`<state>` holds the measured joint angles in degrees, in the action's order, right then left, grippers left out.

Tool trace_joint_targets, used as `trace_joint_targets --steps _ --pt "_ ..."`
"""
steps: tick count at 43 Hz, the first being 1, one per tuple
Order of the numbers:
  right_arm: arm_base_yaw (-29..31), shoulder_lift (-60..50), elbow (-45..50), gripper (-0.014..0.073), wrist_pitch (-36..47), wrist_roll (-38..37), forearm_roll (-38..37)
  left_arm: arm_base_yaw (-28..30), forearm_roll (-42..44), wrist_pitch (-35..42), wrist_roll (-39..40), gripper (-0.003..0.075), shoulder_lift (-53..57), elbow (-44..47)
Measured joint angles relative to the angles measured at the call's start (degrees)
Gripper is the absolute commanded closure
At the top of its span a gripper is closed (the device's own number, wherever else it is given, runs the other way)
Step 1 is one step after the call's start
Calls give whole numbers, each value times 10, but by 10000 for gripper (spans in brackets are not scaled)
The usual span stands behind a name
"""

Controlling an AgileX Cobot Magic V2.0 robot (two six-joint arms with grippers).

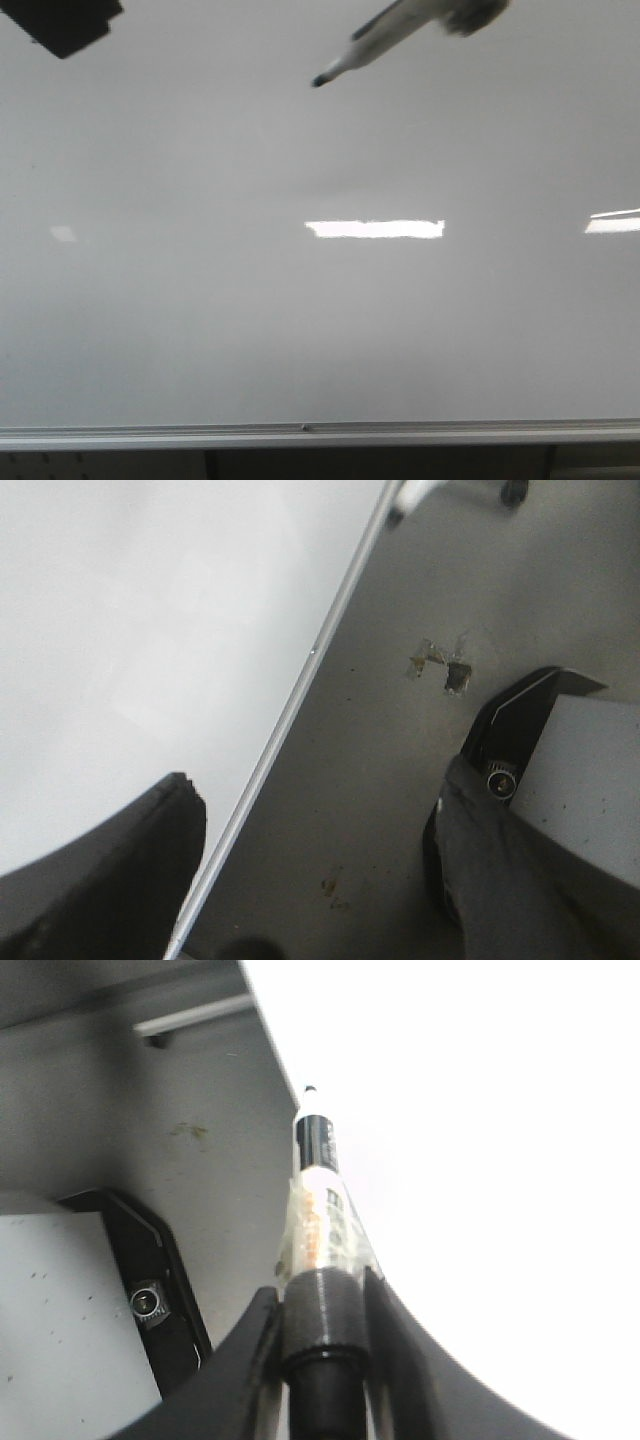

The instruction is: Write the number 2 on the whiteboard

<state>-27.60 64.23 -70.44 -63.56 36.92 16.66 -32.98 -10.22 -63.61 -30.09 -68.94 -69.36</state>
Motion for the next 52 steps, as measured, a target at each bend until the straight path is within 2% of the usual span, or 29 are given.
trace_joint_targets --steps 9,18,27,35,36,48,52 --pt "66 -109 63 516 24 -187 -55 95 -9 23 55 239 93 68" --pt "90 -213 182 516 127 -271 -61 138 -10 29 65 240 147 100" --pt "91 -257 319 516 307 -285 -61 141 -16 43 65 240 151 103" --pt "91 -233 375 517 434 -286 -61 141 -17 47 65 240 151 103" --pt "91 -198 377 517 499 -286 -61 141 -21 51 65 240 151 104" --pt "77 -89 376 517 607 -251 -68 141 -27 55 65 240 151 104" --pt "77 -60 371 550 636 -248 -68 141 -27 55 65 240 151 104"
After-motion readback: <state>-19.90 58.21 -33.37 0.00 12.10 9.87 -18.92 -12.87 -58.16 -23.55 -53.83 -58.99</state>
